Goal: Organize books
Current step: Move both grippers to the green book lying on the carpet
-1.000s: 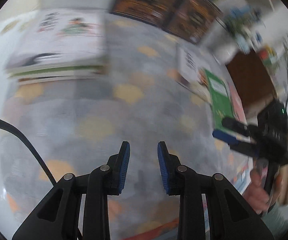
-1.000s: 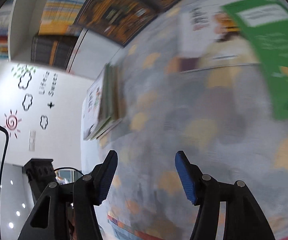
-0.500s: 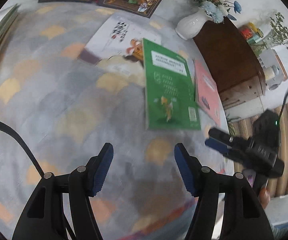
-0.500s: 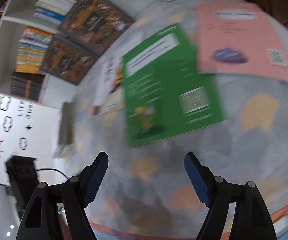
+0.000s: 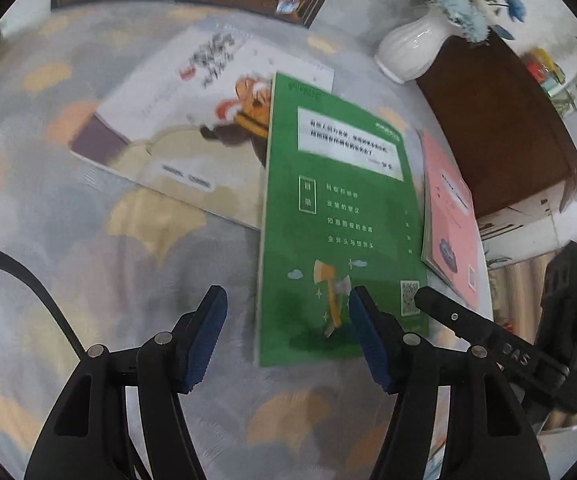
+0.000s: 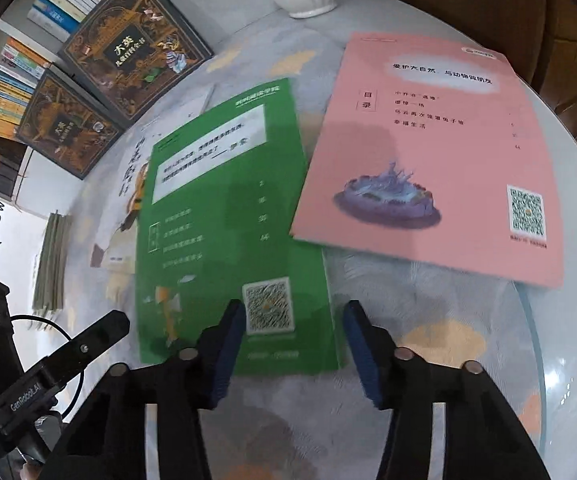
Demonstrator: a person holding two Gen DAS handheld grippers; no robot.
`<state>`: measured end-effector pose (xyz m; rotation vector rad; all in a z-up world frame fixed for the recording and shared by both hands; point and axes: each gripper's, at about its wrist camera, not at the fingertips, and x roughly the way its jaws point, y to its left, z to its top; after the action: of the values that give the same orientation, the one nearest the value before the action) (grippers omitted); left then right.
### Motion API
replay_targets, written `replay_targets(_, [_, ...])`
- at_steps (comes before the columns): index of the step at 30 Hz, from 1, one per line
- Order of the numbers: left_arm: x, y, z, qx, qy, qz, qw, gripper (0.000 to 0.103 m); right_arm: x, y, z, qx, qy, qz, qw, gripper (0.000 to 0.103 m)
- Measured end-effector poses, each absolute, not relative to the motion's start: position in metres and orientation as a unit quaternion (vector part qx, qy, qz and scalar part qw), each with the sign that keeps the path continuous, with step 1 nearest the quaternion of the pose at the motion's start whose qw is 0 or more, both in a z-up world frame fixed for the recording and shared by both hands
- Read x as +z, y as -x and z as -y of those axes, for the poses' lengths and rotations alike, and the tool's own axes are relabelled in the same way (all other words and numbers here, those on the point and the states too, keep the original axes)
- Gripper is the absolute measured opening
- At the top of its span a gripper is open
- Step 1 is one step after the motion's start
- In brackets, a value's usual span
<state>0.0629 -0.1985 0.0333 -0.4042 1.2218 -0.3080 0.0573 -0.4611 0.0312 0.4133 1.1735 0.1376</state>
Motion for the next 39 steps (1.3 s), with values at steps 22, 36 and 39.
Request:
replay_targets(22, [0.038, 0.027, 0.146, -0.102, 0.192, -0.57, 0.792, 0.062, 0.032, 0.004, 0.395, 0.163, -0.095, -0.58, 0.793, 0.052])
replay_targets(36, [0.03, 0.014, 0.161, -0.141, 0.209, -0.575, 0.778, 0.062, 0.029, 0.0, 0.392, 0.16, -0.123, -0.571, 0.795, 0.062])
replay_targets(39, [0.029, 0.015, 0.161, -0.142, 0.205, -0.574, 0.78, 0.062, 0.029, -0.002, 0.396, 0.165, -0.152, -0.571, 0.789, 0.064])
